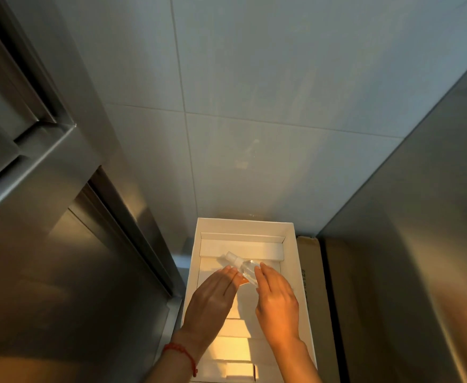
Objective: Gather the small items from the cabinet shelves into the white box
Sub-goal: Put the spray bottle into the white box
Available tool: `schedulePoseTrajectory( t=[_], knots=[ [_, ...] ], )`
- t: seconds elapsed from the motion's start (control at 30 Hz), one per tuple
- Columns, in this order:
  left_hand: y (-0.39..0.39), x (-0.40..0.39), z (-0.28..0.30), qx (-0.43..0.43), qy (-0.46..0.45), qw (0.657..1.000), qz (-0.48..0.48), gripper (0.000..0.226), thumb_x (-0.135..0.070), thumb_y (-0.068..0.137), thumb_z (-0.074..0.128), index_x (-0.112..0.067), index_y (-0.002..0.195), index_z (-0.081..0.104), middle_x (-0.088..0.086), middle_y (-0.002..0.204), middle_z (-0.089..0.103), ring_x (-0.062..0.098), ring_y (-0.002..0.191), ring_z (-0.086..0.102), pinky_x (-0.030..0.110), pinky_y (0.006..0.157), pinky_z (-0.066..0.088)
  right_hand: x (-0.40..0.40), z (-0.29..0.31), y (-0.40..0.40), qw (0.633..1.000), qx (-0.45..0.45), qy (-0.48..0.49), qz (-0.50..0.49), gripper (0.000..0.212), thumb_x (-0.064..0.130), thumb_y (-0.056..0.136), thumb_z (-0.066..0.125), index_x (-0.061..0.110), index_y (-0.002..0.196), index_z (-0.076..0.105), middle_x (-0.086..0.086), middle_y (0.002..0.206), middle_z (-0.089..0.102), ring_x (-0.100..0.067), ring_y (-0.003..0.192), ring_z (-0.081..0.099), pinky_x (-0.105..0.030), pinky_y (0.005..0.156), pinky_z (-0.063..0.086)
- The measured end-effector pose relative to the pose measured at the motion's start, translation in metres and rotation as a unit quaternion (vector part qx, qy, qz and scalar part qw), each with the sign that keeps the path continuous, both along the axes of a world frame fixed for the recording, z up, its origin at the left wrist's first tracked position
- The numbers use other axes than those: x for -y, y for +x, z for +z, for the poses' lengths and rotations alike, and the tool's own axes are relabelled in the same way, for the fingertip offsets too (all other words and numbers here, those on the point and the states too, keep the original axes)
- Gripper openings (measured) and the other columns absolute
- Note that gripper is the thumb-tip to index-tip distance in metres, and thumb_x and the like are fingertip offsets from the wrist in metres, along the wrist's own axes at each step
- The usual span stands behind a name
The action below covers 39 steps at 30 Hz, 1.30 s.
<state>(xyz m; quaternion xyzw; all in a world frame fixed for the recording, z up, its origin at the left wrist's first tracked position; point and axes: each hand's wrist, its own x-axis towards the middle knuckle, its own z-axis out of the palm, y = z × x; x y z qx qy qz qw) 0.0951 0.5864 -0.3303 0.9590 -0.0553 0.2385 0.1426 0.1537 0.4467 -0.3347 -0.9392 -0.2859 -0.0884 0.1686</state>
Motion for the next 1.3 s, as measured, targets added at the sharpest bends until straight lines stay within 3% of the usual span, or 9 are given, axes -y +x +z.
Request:
schedulePoseTrajectory(
  t=[0.2,0.5,0.7,1.13,1.3],
  knots=[
    [0.015,0.005,-0.019,-0.009,-0.005,1.000,0.008,0.059,-0.025,0.037,0.094,-0.007,0.090,0.076,0.008,0.091,0.074,0.019,0.083,0.072,0.027,0.083,0.047,-0.004,-0.024,0.007,1.000,-0.002,-0.009,-0.020,0.067,-0.008,0.030,0.089,0.003,0.094,0.074,-0.013,0.094,0.072,-0.026,0.084,0.071,-0.036,0.072,0.056],
    [0.033,0.012,-0.048,-0.030,-0.031,0.998,0.050,0.060,-0.023,0.030,0.095,-0.005,0.085,0.076,0.009,0.086,0.074,0.020,0.078,0.072,0.030,0.073,0.054,-0.010,-0.042,0.022,0.999,-0.015,-0.028,-0.020,0.070,0.005,0.026,0.094,0.004,0.093,0.075,-0.010,0.093,0.073,-0.023,0.082,0.072,-0.032,0.071,0.056],
    [0.028,0.011,-0.073,-0.072,-0.003,0.995,0.073,0.060,-0.024,0.032,0.096,-0.007,0.086,0.077,0.009,0.091,0.073,0.022,0.084,0.071,0.033,0.082,0.047,-0.010,-0.050,0.026,0.999,-0.020,-0.020,-0.023,0.073,0.006,0.027,0.096,0.005,0.097,0.074,-0.009,0.096,0.073,-0.023,0.085,0.071,-0.033,0.074,0.055],
    [0.022,0.014,-0.100,-0.142,-0.053,0.985,0.081,0.061,-0.017,0.026,0.097,-0.010,0.083,0.077,0.007,0.090,0.074,0.017,0.084,0.071,0.031,0.074,0.054,-0.008,-0.061,0.025,0.999,-0.030,0.012,0.020,0.073,-0.004,0.025,0.091,0.010,0.095,0.075,-0.004,0.098,0.073,-0.020,0.088,0.071,-0.030,0.081,0.052],
    [0.018,0.015,-0.104,-0.161,-0.044,0.982,0.091,0.064,-0.015,0.025,0.097,-0.009,0.085,0.077,0.007,0.093,0.073,0.019,0.087,0.071,0.033,0.074,0.055,-0.007,-0.065,0.023,0.999,-0.042,-0.010,0.018,0.074,0.001,0.017,0.092,0.012,0.089,0.077,-0.002,0.092,0.074,-0.018,0.082,0.071,-0.029,0.076,0.054]
  ],
)
